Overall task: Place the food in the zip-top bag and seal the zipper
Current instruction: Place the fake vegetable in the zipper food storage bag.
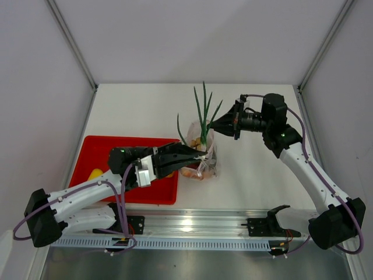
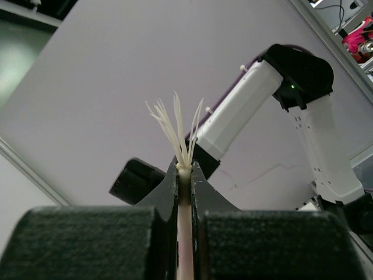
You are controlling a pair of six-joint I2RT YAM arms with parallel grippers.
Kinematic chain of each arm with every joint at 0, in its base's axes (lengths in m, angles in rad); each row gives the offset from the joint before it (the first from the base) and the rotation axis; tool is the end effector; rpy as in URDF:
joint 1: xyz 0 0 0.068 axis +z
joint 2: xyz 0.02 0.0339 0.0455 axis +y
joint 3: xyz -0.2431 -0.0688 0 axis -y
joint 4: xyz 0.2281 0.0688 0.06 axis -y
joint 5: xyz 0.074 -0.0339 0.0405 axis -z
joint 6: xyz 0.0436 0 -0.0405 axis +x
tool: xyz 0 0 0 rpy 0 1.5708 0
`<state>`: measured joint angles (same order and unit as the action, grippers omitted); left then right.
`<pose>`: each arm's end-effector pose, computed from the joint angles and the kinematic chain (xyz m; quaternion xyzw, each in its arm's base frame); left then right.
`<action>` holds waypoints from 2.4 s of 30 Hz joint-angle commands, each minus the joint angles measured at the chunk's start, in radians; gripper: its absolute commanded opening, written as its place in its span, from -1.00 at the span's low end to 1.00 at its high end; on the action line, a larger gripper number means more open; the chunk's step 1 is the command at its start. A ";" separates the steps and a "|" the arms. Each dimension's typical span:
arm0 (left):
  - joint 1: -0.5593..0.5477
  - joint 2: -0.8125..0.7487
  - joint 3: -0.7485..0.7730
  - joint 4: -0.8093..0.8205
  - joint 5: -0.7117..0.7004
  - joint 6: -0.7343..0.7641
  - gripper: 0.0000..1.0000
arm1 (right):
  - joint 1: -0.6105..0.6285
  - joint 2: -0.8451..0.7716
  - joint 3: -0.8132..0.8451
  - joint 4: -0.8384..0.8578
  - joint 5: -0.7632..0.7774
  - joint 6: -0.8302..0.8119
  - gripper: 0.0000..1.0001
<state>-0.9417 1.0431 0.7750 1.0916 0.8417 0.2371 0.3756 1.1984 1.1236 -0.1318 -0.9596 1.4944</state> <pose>0.0934 -0.1837 0.3966 0.5014 0.0655 -0.4332 0.7461 0.2292 0.1287 0.3624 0.1188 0.7381 0.6627 0.0438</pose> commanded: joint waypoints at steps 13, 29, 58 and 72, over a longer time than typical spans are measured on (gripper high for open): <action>-0.008 0.055 -0.152 0.128 -0.090 -0.027 -0.99 | -0.007 -0.062 0.015 0.181 -0.054 0.132 -1.00; -0.019 0.089 -0.172 -0.096 -0.231 -0.203 -0.99 | -0.015 -0.031 0.120 -0.110 -0.025 -0.140 -1.00; 0.024 0.164 0.153 -1.084 -0.819 -0.923 -0.99 | -0.018 -0.040 0.225 -0.439 0.062 -0.508 -1.00; 0.030 0.086 0.063 -1.058 -0.836 -0.987 -0.99 | -0.027 -0.002 0.341 -0.712 0.248 -0.795 -1.00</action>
<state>-0.9207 1.1423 0.8597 0.1242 0.0494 -0.7086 0.3553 1.2022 1.3941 -0.7929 -0.7448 0.7712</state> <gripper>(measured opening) 0.036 0.006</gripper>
